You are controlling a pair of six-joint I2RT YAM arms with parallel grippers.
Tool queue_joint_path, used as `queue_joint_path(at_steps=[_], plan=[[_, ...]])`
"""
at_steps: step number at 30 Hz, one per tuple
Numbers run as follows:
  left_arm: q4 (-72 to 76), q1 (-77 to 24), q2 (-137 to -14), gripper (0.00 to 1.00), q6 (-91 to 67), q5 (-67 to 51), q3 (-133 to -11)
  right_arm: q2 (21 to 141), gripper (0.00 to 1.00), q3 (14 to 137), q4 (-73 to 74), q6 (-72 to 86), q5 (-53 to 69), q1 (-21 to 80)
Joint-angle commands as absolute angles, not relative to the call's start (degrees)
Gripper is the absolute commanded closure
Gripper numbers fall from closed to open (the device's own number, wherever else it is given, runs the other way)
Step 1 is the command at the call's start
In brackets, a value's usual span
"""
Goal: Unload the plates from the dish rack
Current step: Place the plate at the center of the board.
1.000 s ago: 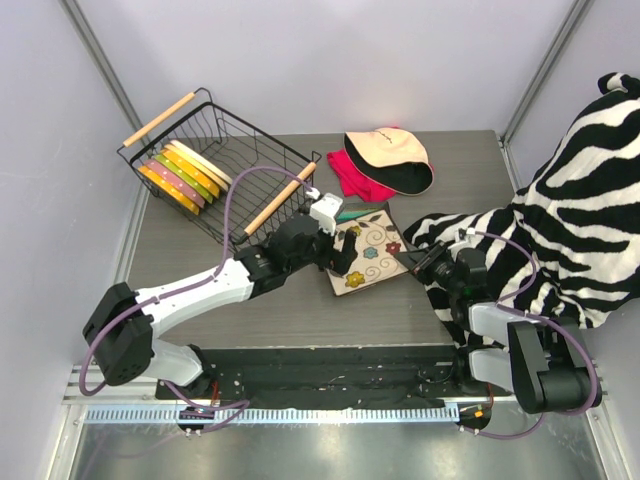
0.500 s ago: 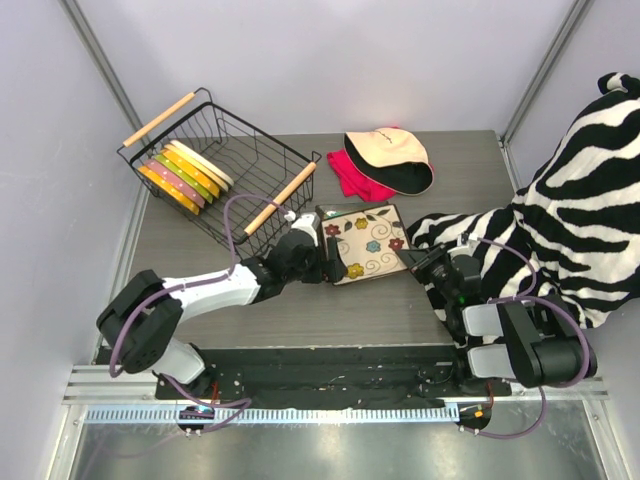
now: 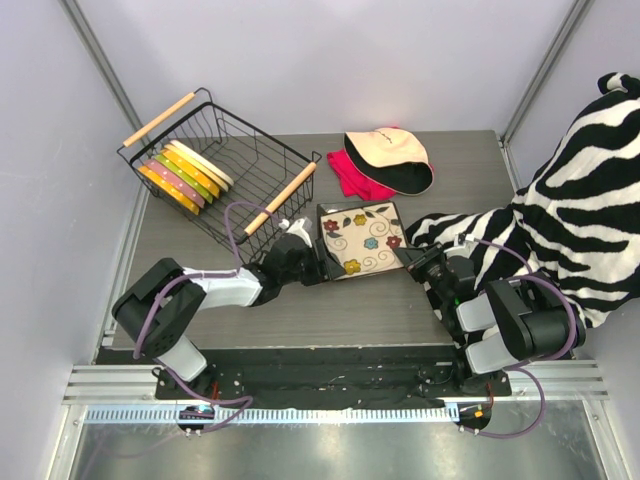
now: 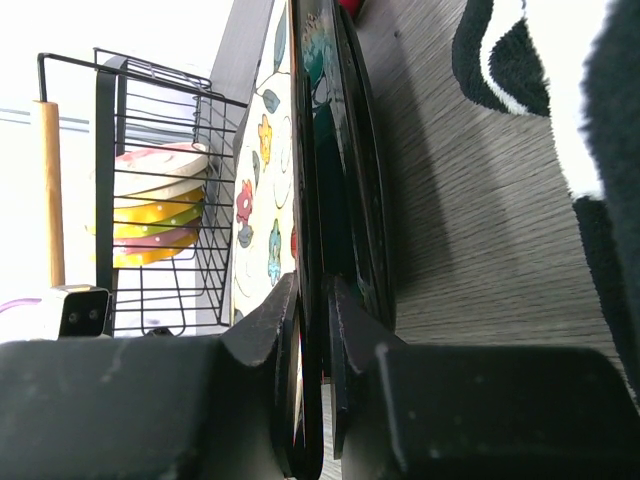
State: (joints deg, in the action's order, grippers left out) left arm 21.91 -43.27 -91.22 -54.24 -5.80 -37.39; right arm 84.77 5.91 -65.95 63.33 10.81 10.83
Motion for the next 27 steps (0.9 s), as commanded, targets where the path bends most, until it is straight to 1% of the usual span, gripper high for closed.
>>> queue_joint_path(at_steps=[1, 3, 6, 7, 9, 10, 12, 13, 15, 16, 17, 18, 21, 22, 24, 25, 27], plan=[[28.21, -42.63, -92.46, 0.48, -58.01, -7.03, -37.18, 83.76, 0.99, 8.44, -75.68, 65.13, 10.63, 11.42], [28.3, -42.54, -92.64, 0.5, -58.09, -7.12, -37.53, 83.76, 1.0, 8.09, -75.5, 65.04, 10.2, 11.43], [28.3, -42.54, -93.16, 0.58, -58.53, -7.65, -37.79, 84.2, 0.99, 7.91, -75.41, 64.86, 9.93, 11.6], [27.78, -42.45, -93.16, 0.66, -58.62, -7.39, -37.71, 84.29, 0.99, 7.82, -75.32, 64.78, 9.93, 11.51], [27.07, -42.01, -92.64, 0.75, -58.8, -6.95, -37.44, 84.46, 0.99, 7.91, -75.06, 64.6, 9.84, 11.6], [26.81, -41.75, -92.38, 0.81, -58.89, -6.16, -37.18, 84.55, 0.99, 7.91, -74.8, 64.6, 9.84, 11.6], [26.54, -41.22, -91.41, 0.84, -59.06, -5.63, -36.48, 84.73, 0.99, 8.09, -74.45, 64.16, 9.93, 11.51], [26.46, -41.05, -91.15, 0.88, -59.06, -5.28, -36.21, 84.73, 0.99, 8.26, -73.66, 64.16, 10.02, 11.6], [26.02, -40.52, -90.53, 0.92, -58.89, -5.18, -36.04, 84.81, 0.99, 8.52, -72.52, 63.64, 10.11, 11.6], [25.75, -40.34, -90.27, 0.98, -58.71, -5.1, -35.95, 84.81, 0.99, 8.7, -71.99, 63.46, 10.19, 11.6], [25.49, -39.91, -90.18, 1.0, -58.45, -4.84, -35.95, 84.73, 0.97, 8.7, -71.9, 63.28, 10.37, 11.6], [25.05, -39.73, -89.74, 1.0, -58.19, -4.66, -36.03, 84.64, 0.96, 8.7, -71.29, 62.93, 10.46, 11.51], [24.0, -38.94, -88.95, 1.0, -57.22, -4.04, -35.95, 83.68, 0.87, 9.05, -68.74, 61.62, 10.63, 11.6], [23.65, -38.76, -88.86, 1.0, -56.96, -4.04, -35.95, 83.41, 0.8, 9.31, -68.03, 61.26, 10.81, 11.6], [23.03, -38.32, -88.07, 1.0, -56.17, -3.34, -35.95, 82.01, 0.73, 9.32, -65.67, 60.39, 10.9, 11.51], [22.77, -38.23, -87.89, 1.0, -55.81, -3.17, -35.95, 81.22, 0.65, 9.4, -64.61, 59.42, 10.9, 11.6], [21.89, -37.88, -87.54, 1.0, -55.11, -2.9, -36.12, 78.94, 0.58, 9.49, -61.54, 58.37, 10.72, 11.6]])
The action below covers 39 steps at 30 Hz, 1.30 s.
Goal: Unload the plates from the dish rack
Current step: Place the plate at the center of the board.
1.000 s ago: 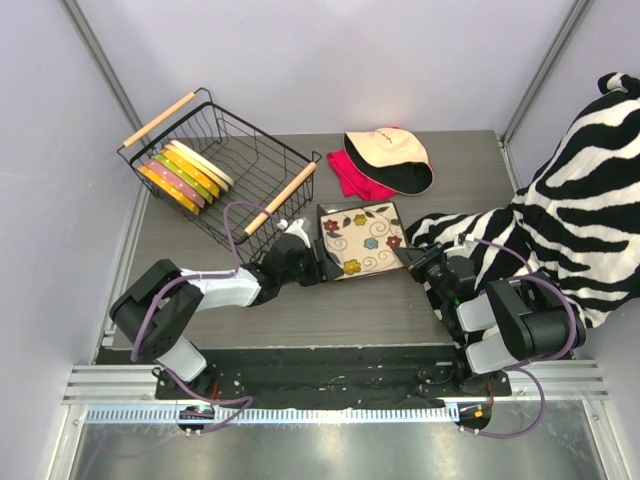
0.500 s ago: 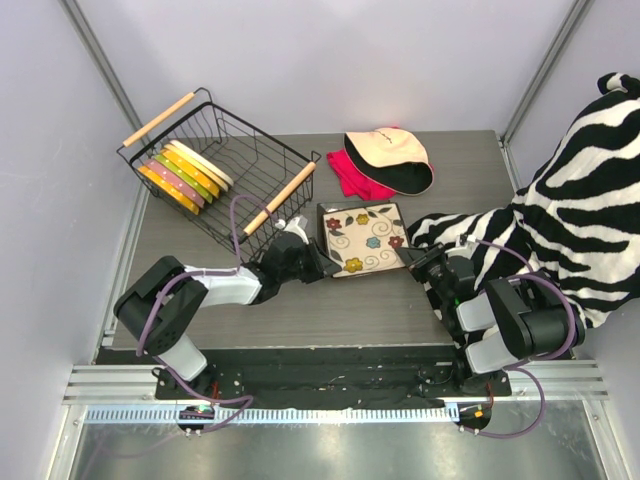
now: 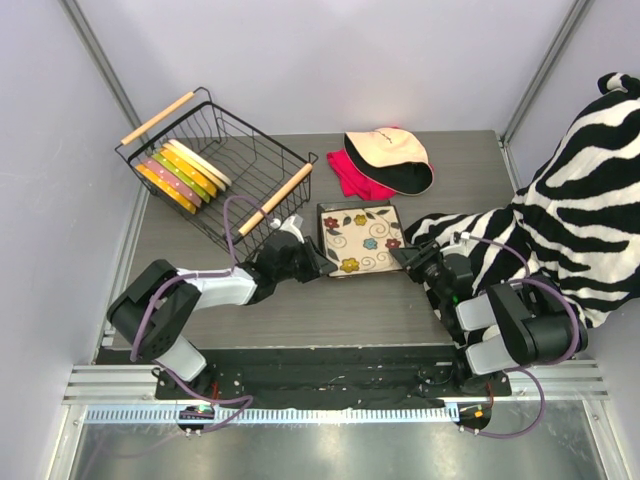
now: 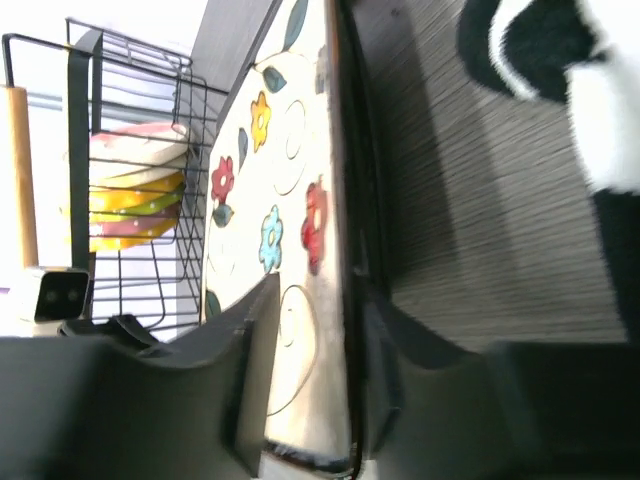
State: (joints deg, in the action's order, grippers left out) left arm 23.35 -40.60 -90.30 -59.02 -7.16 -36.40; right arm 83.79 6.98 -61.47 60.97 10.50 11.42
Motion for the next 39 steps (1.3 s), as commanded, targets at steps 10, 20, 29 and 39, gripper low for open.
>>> queue_joint_path(at_steps=[10, 20, 29, 39], plan=[[20.21, -35.86, -88.24, 1.0, -52.21, -4.13, -37.97, 63.04, 0.44, 12.13, -37.55, 47.91, 4.67, 11.6], [18.9, -35.33, -88.15, 1.0, -50.63, -2.73, -38.76, 67.75, 0.55, 14.59, -31.91, 45.0, 4.04, 11.69], [17.32, -35.24, -88.59, 1.0, -48.96, -1.85, -39.81, 75.67, 0.85, 17.14, -34.98, 44.56, 7.91, 11.51], [14.68, -35.16, -90.09, 1.0, -45.36, -0.7, -42.89, 77.61, 0.96, 19.86, -34.37, 42.72, 6.59, 11.51]])
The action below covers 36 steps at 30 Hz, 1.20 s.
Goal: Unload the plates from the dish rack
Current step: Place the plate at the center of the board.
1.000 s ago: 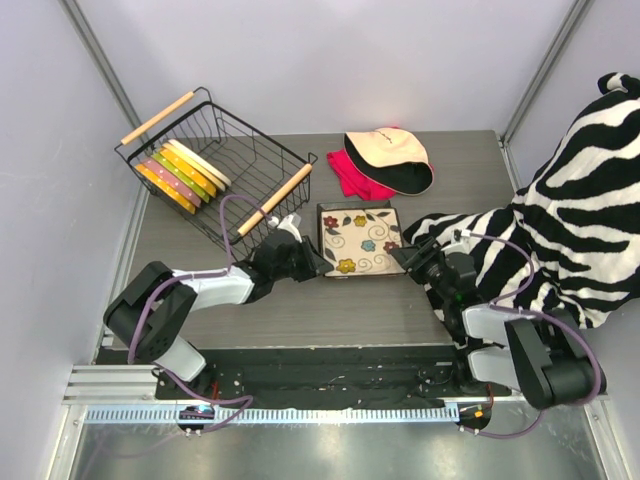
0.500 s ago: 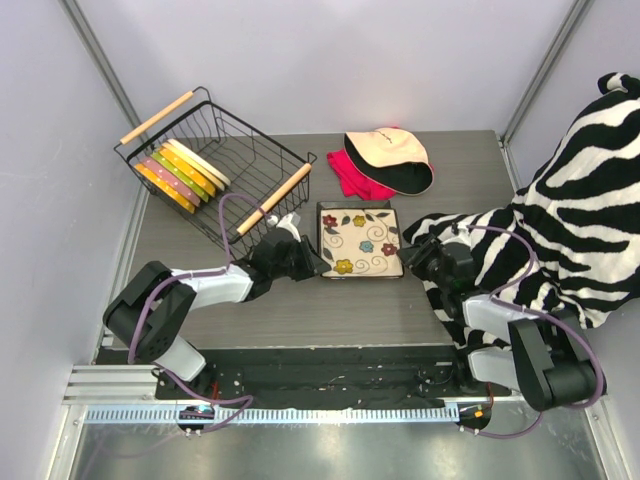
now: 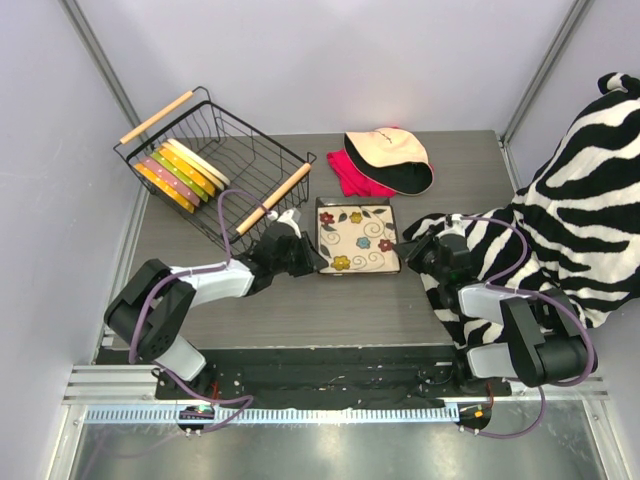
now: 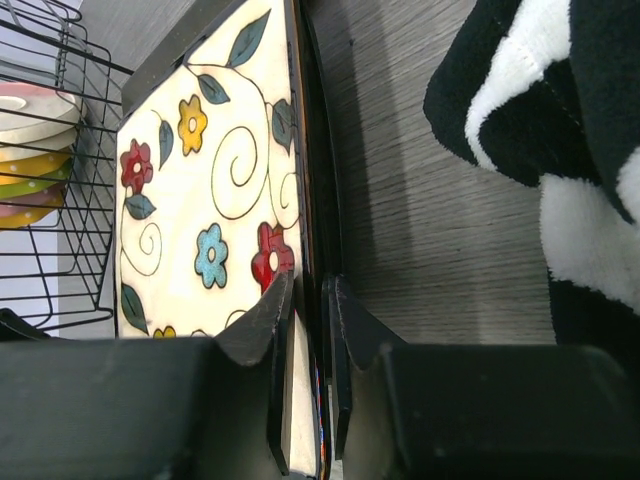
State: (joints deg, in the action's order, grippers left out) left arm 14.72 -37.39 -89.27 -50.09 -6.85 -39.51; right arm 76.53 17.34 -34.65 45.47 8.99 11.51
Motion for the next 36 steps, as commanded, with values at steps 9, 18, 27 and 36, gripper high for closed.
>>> queue_joint_path(at_steps=[9, 18, 27, 36], plan=[[10.2, -35.16, -87.11, 0.61, -42.28, 1.58, -44.47, 76.13, 0.77, 21.18, -31.56, 41.66, 5.8, 11.51], [5.63, -35.16, -82.88, 0.21, -39.55, 4.48, -44.39, 65.66, 0.46, 23.55, -16.62, 34.28, -1.82, 11.6], [2.91, -35.16, -78.84, 0.05, -36.22, 3.87, -45.44, 55.9, 0.43, 28.12, -4.93, 26.2, 5.44, 14.58], [0.09, -35.51, -78.22, 0.0, -31.56, -1.83, -50.88, 58.08, 0.43, 31.03, -0.35, 25.58, 17.57, 22.14]])
